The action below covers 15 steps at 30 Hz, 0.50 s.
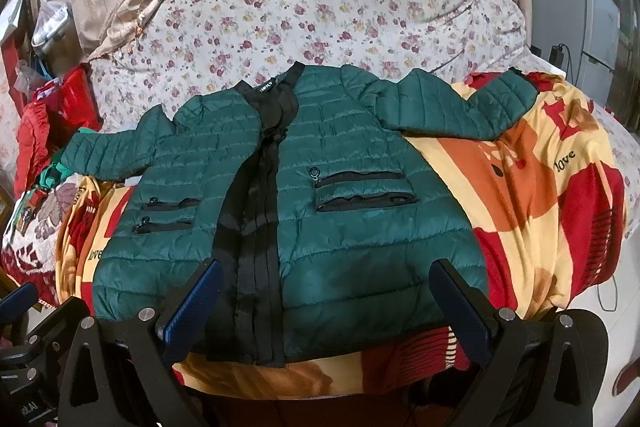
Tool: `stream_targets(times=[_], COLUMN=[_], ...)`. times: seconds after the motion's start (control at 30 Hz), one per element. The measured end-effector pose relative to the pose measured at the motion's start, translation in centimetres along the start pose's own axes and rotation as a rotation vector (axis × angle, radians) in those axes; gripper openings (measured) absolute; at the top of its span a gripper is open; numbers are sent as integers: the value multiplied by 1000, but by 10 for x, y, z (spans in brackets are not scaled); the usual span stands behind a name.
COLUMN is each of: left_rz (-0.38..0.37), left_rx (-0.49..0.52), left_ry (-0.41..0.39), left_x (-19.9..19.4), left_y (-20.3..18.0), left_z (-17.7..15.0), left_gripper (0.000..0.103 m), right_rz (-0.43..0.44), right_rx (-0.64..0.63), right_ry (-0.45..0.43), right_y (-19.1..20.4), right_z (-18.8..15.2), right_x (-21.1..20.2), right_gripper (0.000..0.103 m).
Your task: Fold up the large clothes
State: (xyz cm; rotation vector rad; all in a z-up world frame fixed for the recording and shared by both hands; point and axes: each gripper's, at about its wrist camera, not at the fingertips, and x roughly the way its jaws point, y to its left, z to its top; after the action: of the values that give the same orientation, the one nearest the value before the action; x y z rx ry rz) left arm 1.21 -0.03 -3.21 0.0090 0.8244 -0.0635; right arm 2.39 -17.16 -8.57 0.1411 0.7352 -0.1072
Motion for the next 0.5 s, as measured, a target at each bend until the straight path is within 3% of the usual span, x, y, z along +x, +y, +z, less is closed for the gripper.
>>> stream_targets(times=[0.5], left_rz=[-3], left_rx=[-18], left_ry=[54], left_x=[9], left_y=[0], left_z=[10], left_gripper=[100], right_rz=[0], right_rx=[19], right_ry=[42], right_y=[-7], right_z=[1], right_x=[12], right_gripper=[102])
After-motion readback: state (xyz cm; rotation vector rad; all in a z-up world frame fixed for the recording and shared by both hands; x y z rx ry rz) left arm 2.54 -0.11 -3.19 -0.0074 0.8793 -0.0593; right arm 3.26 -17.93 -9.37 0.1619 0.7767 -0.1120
